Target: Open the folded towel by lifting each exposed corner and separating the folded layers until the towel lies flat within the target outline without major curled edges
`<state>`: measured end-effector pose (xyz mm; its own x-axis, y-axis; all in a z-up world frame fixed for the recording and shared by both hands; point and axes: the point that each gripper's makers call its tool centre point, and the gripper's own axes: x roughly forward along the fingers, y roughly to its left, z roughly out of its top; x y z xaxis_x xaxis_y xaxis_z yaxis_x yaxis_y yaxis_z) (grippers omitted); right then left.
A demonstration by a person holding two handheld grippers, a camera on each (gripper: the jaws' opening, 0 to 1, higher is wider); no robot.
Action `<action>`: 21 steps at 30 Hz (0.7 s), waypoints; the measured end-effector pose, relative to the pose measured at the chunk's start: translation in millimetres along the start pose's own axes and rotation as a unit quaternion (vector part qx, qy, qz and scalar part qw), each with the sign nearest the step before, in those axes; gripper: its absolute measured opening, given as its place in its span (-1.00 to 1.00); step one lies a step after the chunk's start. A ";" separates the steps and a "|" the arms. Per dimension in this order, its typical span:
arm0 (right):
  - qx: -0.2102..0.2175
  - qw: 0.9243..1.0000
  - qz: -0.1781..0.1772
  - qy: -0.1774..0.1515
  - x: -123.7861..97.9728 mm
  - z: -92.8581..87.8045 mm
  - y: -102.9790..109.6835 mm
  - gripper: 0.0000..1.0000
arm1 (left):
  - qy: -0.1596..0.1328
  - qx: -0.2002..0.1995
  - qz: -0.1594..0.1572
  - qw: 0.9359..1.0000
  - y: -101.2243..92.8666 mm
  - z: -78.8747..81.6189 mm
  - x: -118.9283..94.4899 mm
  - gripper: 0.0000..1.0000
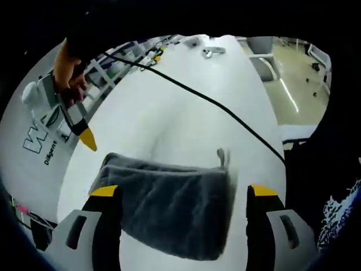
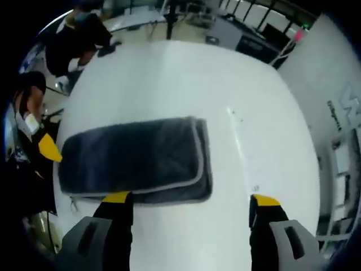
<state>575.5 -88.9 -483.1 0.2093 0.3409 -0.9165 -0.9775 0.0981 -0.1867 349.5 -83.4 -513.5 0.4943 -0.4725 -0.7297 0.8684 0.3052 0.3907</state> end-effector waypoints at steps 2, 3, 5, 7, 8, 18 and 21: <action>0.000 1.000 0.005 0.003 2.5 0.2 -6.0 0.65 | 0.002 -0.002 0.002 1.000 1.6 1.6 1.4 0.72; -0.005 1.000 0.009 0.008 3.0 -0.1 -10.5 0.64 | 0.002 -0.004 0.002 1.000 3.0 2.6 1.4 0.70; -0.012 1.000 0.016 0.009 2.4 2.9 -18.2 0.64 | 0.003 -0.010 0.003 1.000 5.6 3.7 2.7 0.65; -0.010 1.000 0.021 0.009 2.6 7.8 -26.8 0.61 | 0.005 -0.012 0.013 1.000 10.5 3.3 5.2 0.64; -0.009 1.000 0.022 0.010 2.9 9.3 -29.4 0.60 | 0.007 -0.013 0.019 1.000 13.1 2.4 7.4 0.63; -0.018 1.000 0.020 0.012 21.8 16.0 -47.4 0.52 | -0.001 -0.018 0.010 1.000 -1.4 2.8 18.3 0.60; -0.018 1.000 0.021 0.010 26.9 14.5 -49.4 0.51 | 0.001 -0.020 0.003 1.000 -8.1 0.2 22.7 0.59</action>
<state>629.7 -71.0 -493.4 0.1679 0.3244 -0.9309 -0.9858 0.0510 -0.1600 353.6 -96.7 -533.2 0.4986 -0.4687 -0.7292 0.8637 0.3405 0.3716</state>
